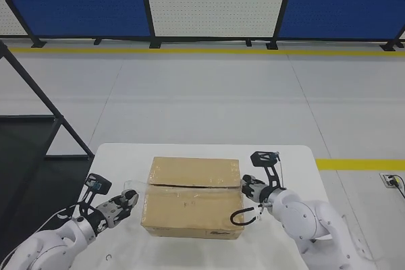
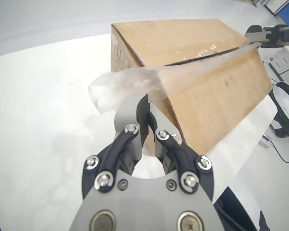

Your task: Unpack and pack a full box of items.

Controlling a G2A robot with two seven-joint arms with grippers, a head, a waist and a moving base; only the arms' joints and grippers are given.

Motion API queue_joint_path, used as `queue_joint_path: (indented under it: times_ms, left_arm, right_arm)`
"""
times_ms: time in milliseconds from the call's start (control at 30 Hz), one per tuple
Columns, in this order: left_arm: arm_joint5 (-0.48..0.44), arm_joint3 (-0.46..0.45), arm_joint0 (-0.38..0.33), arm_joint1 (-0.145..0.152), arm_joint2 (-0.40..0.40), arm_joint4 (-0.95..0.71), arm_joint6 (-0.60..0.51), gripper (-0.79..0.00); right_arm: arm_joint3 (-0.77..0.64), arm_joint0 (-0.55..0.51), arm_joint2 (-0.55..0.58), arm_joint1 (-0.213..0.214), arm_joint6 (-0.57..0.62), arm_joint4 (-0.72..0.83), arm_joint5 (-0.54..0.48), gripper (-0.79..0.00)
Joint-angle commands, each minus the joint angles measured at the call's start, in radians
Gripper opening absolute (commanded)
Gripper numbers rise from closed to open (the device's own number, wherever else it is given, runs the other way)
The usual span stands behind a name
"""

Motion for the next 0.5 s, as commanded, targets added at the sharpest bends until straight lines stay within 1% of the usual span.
queue_joint_path:
  times_ms: [0,267,367,467]
  left_arm:
    - [0.006,0.016,-0.023,-0.003,0.010,0.006,0.008,-0.785]
    - [0.006,0.051,-0.094,-0.013,0.045,0.023,0.020,-0.785]
    - [0.002,0.057,-0.108,-0.017,0.052,0.021,0.026,-0.785]
    - [-0.010,0.050,-0.108,-0.018,0.052,0.014,0.032,-0.785]
  right_arm:
    - [0.002,0.001,-0.001,-0.001,-0.001,0.002,-0.001,-0.785]
    - [0.008,0.008,-0.005,-0.006,-0.002,0.001,0.001,-0.785]
    - [0.008,0.011,-0.007,-0.007,0.001,-0.001,0.003,-0.785]
    - [0.008,0.013,-0.007,-0.008,0.004,-0.005,0.003,-0.785]
